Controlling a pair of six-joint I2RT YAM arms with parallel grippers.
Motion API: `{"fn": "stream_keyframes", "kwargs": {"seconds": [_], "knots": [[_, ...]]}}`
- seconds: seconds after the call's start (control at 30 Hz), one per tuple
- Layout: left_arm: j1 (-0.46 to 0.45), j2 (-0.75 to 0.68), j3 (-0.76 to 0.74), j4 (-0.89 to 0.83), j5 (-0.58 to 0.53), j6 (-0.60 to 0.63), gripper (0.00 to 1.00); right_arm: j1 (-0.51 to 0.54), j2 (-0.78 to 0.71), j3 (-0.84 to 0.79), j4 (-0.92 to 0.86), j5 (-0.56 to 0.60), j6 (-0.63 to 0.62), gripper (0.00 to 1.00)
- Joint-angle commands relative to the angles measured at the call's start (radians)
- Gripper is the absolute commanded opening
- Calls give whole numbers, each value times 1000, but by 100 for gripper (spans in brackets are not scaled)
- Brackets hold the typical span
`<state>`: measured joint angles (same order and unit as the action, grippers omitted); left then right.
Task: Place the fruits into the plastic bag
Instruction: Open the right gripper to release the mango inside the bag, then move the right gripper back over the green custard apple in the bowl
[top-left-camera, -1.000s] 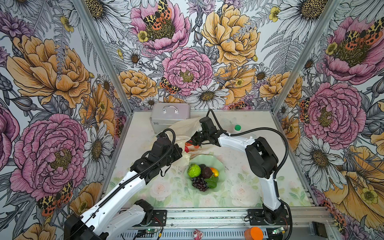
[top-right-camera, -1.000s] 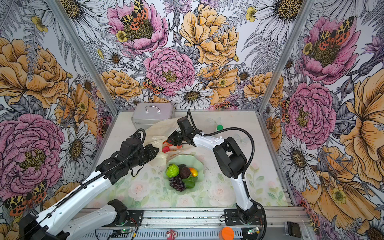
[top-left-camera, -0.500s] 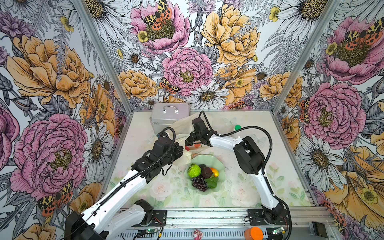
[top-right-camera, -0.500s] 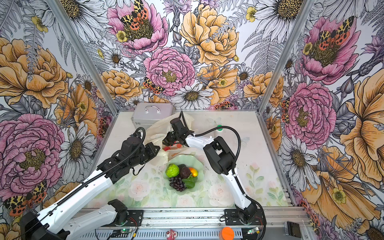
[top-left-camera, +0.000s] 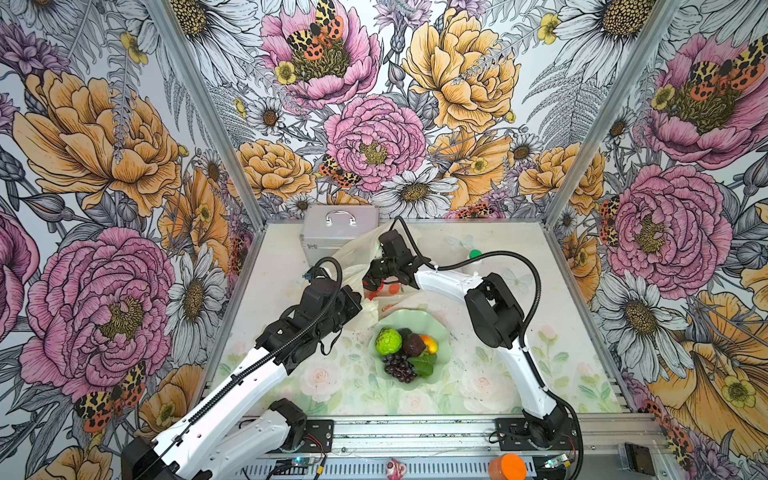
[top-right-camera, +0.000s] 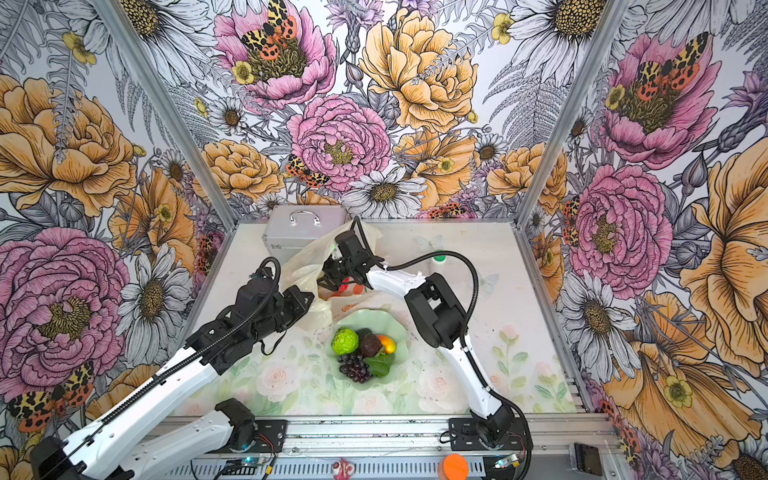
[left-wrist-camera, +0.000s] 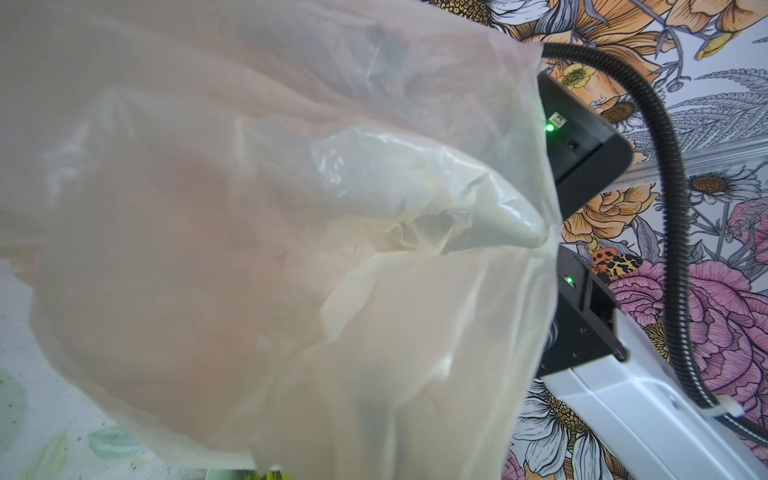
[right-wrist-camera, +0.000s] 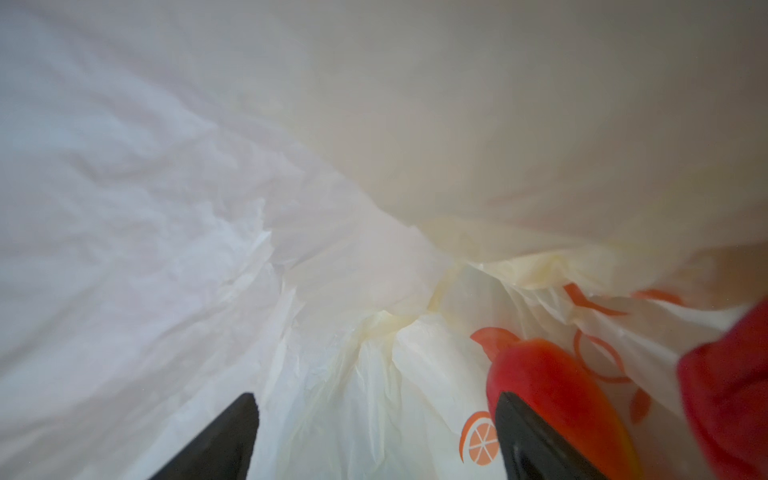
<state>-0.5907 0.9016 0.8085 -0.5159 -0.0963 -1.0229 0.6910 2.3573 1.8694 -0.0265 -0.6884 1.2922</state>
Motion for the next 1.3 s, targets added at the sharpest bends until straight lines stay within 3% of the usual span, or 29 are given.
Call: {"fn": "stream_keyframes", "kwargs": {"seconds": [0.0,0.33,0.57,0.9,1.13,1.27], "knots": [[11,-37,-18,-40,-32,-8,0,5,12,30,-27,-6,-39,100],[132,-118,-68,-57,57,-6,0,12,-211,-195,-141,124,-155,99],[234,-107,-122,-9,192,95,0,15,-395,-309,-286,263,-288,100],[272,-149,-156,15,217,125,0,15,-589,-399,-435,422,-492,99],[306,-166,-163,19,240,133,0,14,-803,-496,-459,534,-621,100],[320,-163,-164,19,255,169,0,11,-892,-507,-515,513,-714,99]]}}
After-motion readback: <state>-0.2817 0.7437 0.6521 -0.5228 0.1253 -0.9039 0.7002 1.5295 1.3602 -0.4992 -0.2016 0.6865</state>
